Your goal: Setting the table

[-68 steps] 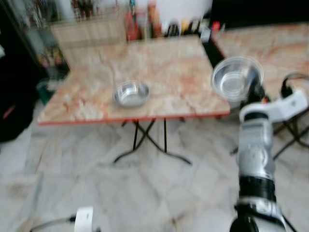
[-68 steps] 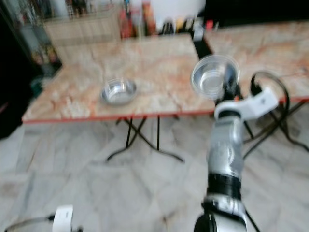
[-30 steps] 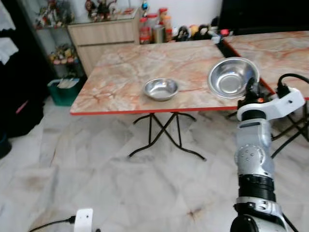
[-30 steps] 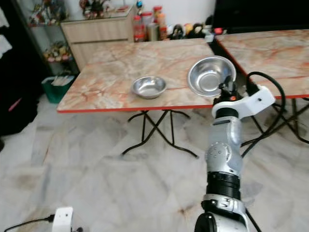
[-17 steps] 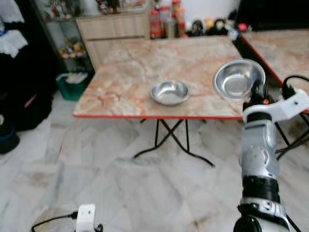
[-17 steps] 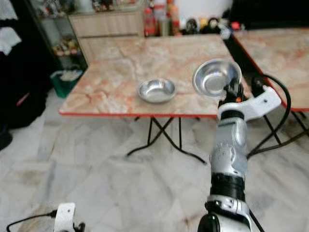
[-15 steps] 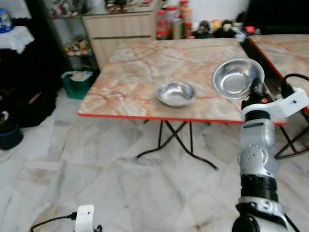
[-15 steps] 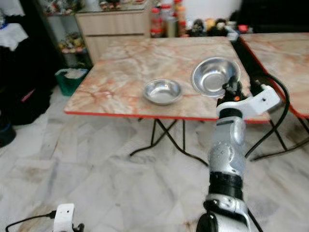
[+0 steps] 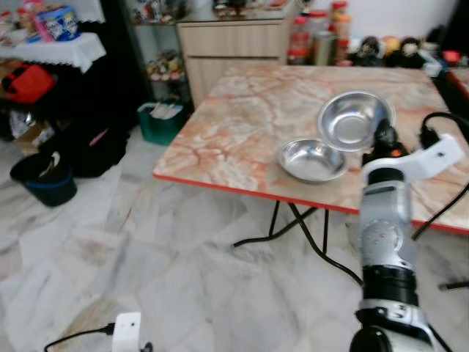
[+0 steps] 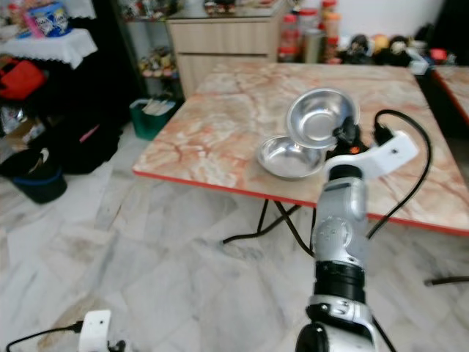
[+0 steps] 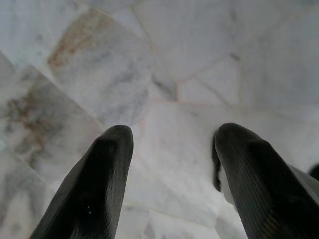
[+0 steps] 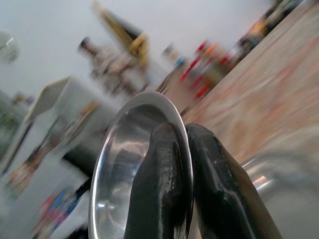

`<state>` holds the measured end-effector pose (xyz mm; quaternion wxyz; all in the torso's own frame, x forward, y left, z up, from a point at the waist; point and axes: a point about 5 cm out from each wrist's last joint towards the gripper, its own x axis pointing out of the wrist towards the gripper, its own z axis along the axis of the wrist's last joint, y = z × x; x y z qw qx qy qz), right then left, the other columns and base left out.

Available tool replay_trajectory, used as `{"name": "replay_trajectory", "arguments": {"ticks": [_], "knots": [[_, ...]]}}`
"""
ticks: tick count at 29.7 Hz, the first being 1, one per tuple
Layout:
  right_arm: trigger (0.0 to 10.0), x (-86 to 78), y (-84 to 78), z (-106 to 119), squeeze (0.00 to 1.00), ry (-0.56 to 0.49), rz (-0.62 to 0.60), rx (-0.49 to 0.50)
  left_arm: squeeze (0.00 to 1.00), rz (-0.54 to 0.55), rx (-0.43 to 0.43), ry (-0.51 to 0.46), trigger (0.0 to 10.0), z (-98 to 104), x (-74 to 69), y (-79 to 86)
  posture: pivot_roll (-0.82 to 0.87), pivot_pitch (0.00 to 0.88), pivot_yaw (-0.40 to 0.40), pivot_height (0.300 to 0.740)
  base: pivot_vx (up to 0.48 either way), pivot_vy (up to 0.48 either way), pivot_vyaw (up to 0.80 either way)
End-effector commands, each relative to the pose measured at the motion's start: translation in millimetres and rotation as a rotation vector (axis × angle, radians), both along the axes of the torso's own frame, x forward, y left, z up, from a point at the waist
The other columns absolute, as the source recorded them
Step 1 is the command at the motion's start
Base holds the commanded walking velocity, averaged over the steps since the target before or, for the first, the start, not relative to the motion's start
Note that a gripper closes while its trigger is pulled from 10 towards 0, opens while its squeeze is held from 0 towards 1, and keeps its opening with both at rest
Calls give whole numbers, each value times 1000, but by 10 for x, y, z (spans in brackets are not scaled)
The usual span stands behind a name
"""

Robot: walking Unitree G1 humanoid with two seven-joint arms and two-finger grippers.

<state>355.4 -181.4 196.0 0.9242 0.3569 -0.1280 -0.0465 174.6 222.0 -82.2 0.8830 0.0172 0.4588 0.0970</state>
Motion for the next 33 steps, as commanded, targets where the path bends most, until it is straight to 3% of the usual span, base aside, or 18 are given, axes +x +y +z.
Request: {"name": "replay_trajectory", "arguments": {"ticks": [1,5,24,33], "knots": [[10000,-20,-141,53,0,-18,-46,-11,0,-13,-1,-4,10000,5,29,-39,-26,0,62,740,307,0,600],[10000,-15,-140,47,0,-13,-45,-16,0,-14,-1,-5,10000,6,32,-41,-28,0,62,740,310,0,750],[10000,-59,-170,-104,0,49,-51,-15,0,-16,-2,-8,10000,12,49,-47,-29,0,65,740,305,0,0],[10000,-242,-260,-385,0,139,-67,-40,0,-13,-4,-9,10000,12,48,-44,-35,0,65,740,245,0,0]]}}
